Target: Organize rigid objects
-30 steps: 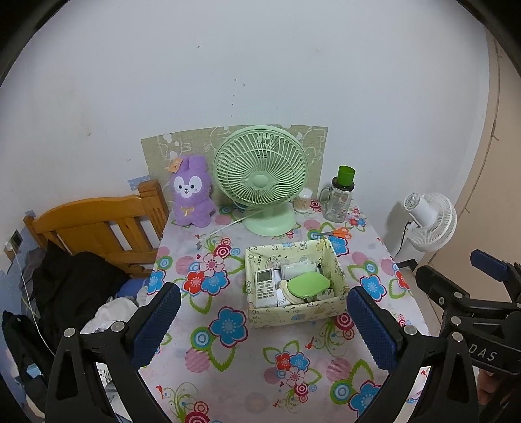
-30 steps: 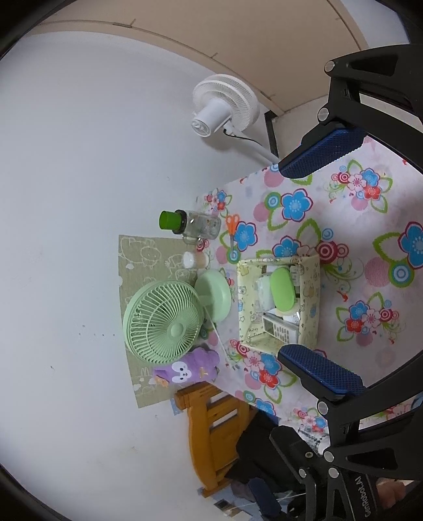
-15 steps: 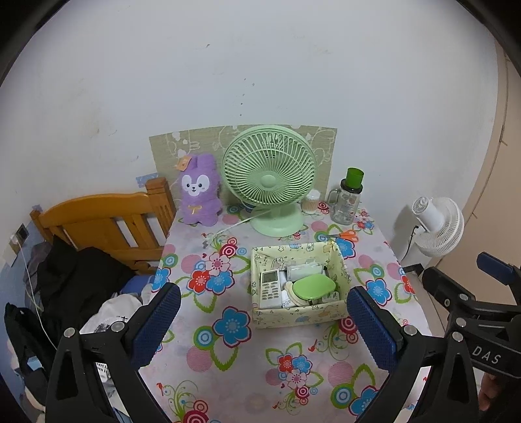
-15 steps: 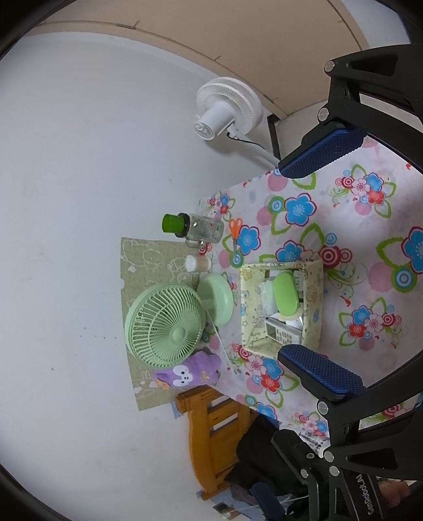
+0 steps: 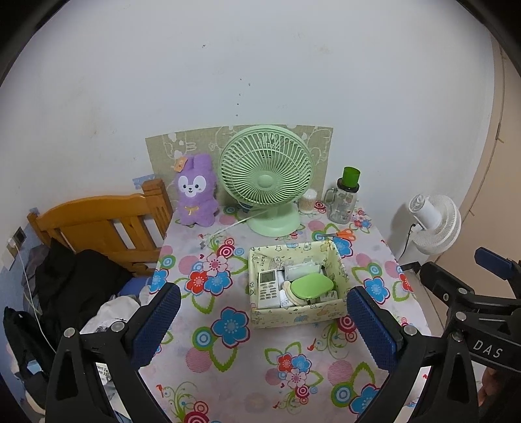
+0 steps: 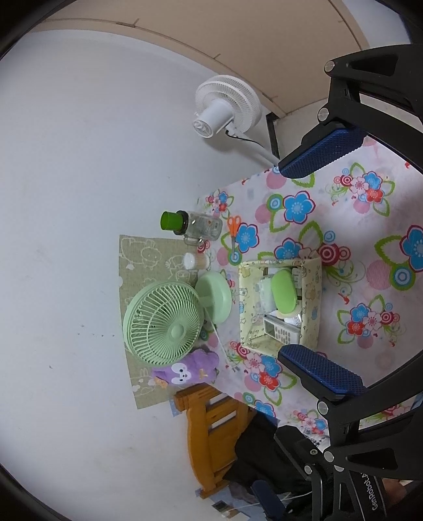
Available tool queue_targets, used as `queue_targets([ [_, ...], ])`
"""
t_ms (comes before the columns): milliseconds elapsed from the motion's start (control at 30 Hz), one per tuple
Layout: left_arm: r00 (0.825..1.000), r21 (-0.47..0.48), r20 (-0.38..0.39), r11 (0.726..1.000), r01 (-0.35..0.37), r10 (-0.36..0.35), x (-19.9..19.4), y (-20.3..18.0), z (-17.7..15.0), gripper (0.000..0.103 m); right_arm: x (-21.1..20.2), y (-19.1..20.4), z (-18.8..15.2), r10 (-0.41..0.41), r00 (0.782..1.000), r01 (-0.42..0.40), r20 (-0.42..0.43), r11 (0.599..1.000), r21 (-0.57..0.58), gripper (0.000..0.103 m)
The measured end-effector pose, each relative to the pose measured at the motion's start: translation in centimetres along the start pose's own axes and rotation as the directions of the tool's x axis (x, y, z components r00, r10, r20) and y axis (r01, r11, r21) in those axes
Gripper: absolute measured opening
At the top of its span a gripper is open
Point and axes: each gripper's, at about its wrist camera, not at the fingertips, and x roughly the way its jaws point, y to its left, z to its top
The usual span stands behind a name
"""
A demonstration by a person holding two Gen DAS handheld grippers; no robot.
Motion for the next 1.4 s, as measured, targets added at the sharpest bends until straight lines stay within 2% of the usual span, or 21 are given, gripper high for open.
queue_targets([
  [433, 0.999, -0.018, 0.000, 0.999, -0.034, 0.034, 0.13, 0.57, 0.20, 0.103, 0.16, 0.15, 0.35, 0.023, 1.000, -0.023, 0.003, 1.000, 0.017, 0.103],
  [733, 1.000, -0.003, 0.006, 1.000, -0.009, 0.009, 0.05, 0.28, 0.30, 0.103, 0.14, -0.23, 0.11, 0.010, 1.000, -0.010, 0.003, 1.000, 0.028, 0.103],
  [1400, 1.000, 0.005, -0.003, 1.000, -0.025, 0.025, -0.13, -0.39, 0.09, 0.103, -0.03, -0.49, -0.14, 0.011, 1.000, -0.011, -0.004, 0.999, 0.035, 0.103],
])
